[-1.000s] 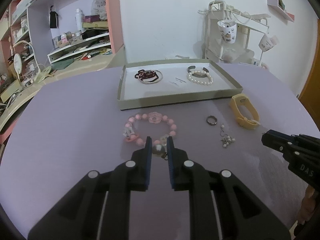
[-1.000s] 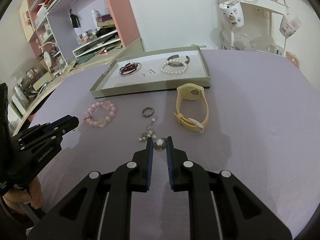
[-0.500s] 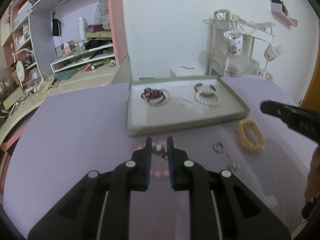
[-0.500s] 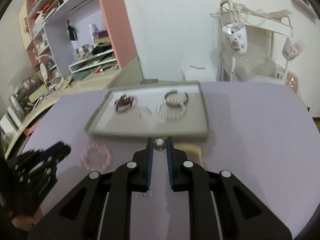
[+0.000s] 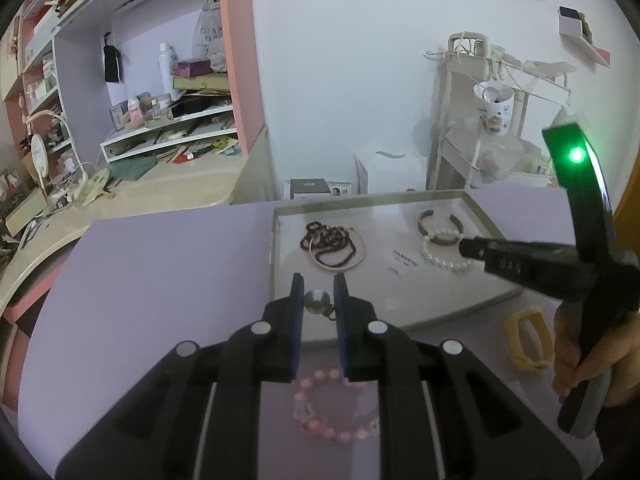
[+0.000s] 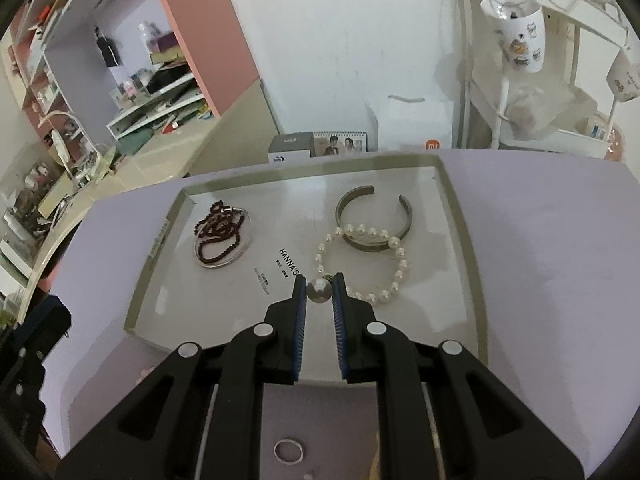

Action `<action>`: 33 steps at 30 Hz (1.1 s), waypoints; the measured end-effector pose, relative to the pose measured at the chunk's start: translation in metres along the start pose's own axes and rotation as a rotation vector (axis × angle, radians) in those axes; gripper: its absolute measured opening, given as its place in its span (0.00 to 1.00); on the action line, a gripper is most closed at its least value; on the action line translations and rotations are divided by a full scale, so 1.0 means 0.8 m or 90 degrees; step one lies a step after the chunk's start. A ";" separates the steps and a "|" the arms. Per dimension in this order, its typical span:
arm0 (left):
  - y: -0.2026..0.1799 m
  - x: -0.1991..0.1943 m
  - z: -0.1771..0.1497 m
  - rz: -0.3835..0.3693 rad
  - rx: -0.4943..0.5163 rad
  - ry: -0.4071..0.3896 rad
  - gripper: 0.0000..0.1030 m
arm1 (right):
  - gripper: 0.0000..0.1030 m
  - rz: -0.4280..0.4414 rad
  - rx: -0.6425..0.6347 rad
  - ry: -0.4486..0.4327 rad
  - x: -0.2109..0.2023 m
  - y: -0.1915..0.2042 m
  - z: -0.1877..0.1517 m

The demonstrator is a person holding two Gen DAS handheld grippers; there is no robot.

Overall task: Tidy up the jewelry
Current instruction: 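Open the right tool to drop its earring in the tray while the left carries its earring there, then open the left tool over the tray to release its pearl earring, then withdraw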

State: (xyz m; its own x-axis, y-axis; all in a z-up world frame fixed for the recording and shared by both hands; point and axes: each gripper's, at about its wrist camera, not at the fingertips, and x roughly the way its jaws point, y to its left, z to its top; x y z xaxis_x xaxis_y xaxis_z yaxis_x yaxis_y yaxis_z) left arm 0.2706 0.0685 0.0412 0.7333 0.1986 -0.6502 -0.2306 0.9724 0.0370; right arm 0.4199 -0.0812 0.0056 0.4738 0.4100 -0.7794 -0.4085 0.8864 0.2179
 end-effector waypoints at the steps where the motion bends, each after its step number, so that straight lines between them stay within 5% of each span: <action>1: 0.000 0.003 0.002 0.000 0.000 0.000 0.15 | 0.14 -0.002 0.000 0.005 0.003 -0.001 0.000; 4: 0.000 0.010 0.006 -0.003 0.000 0.003 0.15 | 0.15 0.000 0.002 0.019 0.009 -0.002 -0.002; 8: -0.002 0.017 0.006 -0.008 0.001 0.007 0.15 | 0.30 0.004 0.022 0.015 0.002 -0.015 -0.003; 20: -0.013 0.046 0.011 -0.024 -0.006 0.024 0.15 | 0.37 -0.012 0.027 -0.019 -0.032 -0.044 -0.014; 33: -0.048 0.142 0.039 -0.029 -0.019 0.077 0.15 | 0.46 -0.025 0.001 -0.061 -0.064 -0.068 -0.039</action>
State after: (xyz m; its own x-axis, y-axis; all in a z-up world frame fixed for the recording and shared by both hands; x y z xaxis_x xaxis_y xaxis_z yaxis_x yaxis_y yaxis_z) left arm 0.3826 0.0578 -0.0109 0.6618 0.1370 -0.7371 -0.2199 0.9754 -0.0161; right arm 0.3935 -0.1568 0.0151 0.5618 0.3943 -0.7273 -0.3878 0.9020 0.1895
